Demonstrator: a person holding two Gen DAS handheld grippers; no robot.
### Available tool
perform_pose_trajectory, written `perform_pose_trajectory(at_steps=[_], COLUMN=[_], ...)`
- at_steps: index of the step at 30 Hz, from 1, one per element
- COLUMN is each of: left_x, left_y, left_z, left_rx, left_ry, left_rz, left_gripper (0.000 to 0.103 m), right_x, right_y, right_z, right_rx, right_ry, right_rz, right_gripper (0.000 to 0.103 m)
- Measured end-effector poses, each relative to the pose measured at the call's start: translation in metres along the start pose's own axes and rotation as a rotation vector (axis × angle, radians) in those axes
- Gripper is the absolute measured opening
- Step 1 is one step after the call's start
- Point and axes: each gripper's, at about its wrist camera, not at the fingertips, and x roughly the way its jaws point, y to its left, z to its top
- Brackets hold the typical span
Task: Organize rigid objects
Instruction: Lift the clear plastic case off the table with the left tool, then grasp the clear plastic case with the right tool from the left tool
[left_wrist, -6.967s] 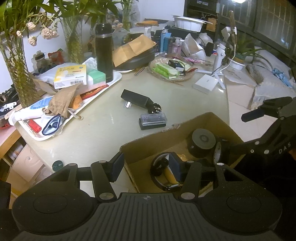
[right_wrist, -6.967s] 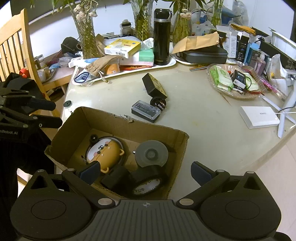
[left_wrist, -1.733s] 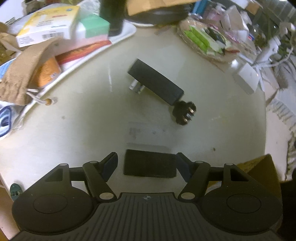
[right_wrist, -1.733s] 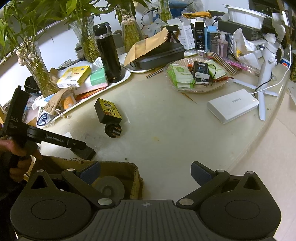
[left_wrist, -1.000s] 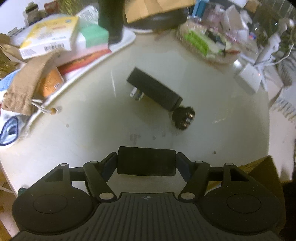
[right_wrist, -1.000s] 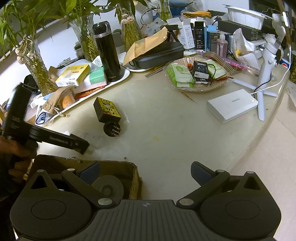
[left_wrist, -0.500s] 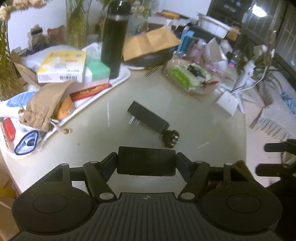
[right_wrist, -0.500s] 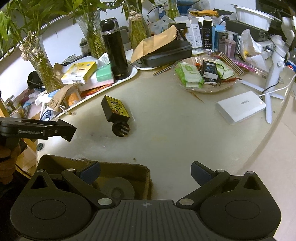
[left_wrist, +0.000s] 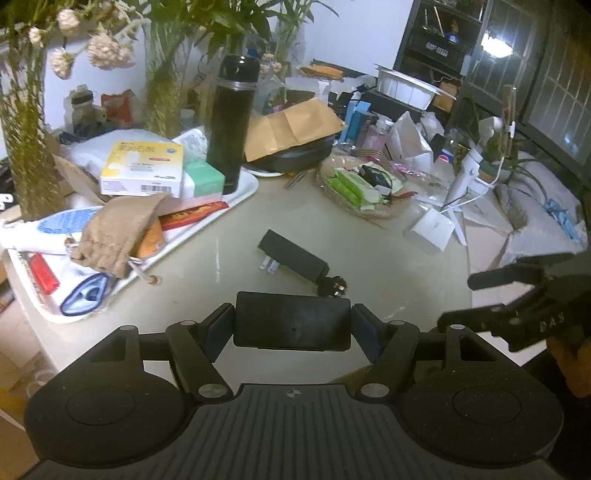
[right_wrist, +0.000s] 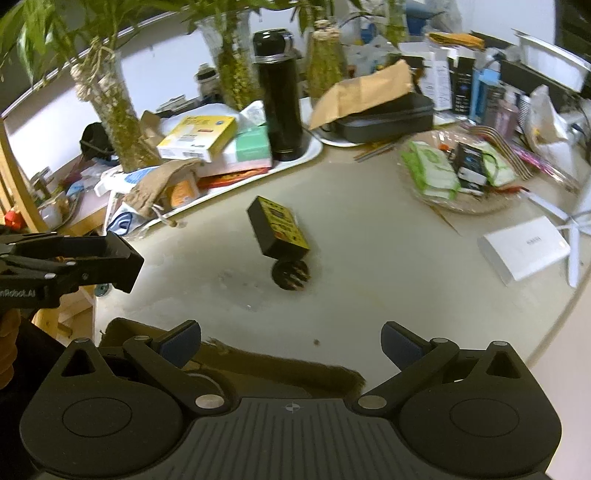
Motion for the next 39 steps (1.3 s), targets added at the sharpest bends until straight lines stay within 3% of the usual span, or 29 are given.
perform_pose_trajectory(at_steps=[15,23,31,39], left_x=[-0.017,-0.021,-0.021,-0.02], left_y=[0.023,0.027,0.03,0.031], left_z=[-0.015,-0.017,-0.018,-0.019], left_rx=[-0.064,-0.083,-0.105,-0.109], left_ry=[-0.046,-0.063,-0.062,-0.055], left_rz=[0.07,0.071,0.067,0.062], left_gripper=[0.068,0.068,0.068,0.068], right_x=[0.058,0.1,0.145,0.173], right_y=[0.042,0.058,0.064,0.076], right_z=[0.026,0.036,0.046,0.052], right_rx=[-0.099,-0.159,-0.186,-0.284], right_ry=[0.089,0.159,0.224,0.245], right_rz=[0.097,0.138,0.129,0.06], right_gripper=[0.102,0.088,0.067,0.064])
